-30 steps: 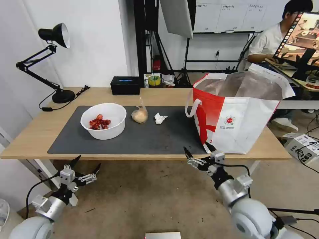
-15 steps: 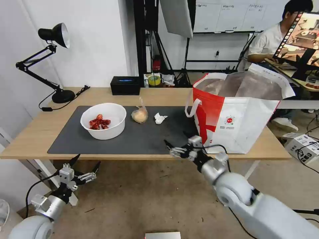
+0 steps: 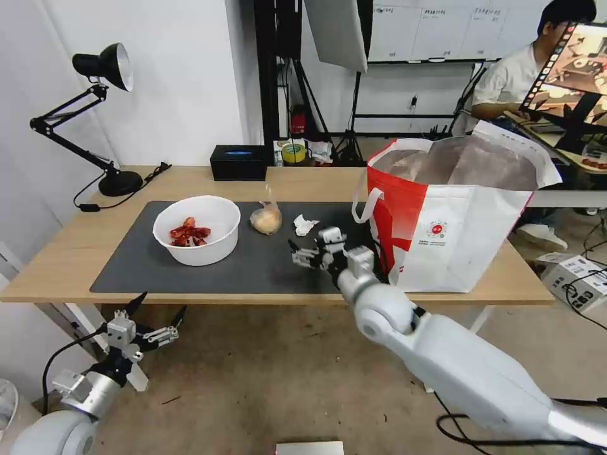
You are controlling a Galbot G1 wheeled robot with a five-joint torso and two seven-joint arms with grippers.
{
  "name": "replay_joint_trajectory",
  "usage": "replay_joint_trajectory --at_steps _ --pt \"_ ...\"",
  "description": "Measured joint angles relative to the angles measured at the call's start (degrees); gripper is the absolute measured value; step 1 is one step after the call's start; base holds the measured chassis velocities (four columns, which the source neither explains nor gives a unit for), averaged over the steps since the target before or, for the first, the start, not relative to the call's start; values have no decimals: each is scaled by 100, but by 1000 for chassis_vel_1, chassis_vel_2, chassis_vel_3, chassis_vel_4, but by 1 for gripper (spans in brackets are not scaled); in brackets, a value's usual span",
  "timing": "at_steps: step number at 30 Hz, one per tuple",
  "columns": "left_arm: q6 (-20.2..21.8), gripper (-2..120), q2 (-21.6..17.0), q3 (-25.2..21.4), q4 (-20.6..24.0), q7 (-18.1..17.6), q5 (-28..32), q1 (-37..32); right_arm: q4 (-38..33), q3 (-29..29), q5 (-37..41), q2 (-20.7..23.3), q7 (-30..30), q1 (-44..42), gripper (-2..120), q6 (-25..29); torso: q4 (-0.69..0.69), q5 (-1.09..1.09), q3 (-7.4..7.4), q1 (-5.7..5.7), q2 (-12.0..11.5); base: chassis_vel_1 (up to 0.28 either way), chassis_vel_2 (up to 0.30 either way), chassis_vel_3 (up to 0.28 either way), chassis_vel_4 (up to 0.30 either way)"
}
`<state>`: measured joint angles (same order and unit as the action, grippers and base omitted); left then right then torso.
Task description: Pick up the trash from the table and place it into the takeout bag.
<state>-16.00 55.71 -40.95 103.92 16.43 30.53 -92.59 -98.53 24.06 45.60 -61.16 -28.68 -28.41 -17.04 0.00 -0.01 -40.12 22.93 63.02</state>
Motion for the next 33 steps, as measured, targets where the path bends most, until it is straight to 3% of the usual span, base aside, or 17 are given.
replay_joint_trajectory --at_steps 16,25,33 --pt "0 100 62 128 27 0 -36 38 1670 115 293 -1257 -1149 784 100 -482 0 1 0 0 0 0 0 0 0" --pt "0 100 98 127 28 101 -29 37 2041 115 318 -1435 -1231 963 100 -623 -1 1 0 0 0 0 0 0 0" --pt "-3 100 115 126 71 193 -22 30 2777 127 501 -1799 -1030 1194 100 -719 -1 1 1 0 0 0 0 0 0"
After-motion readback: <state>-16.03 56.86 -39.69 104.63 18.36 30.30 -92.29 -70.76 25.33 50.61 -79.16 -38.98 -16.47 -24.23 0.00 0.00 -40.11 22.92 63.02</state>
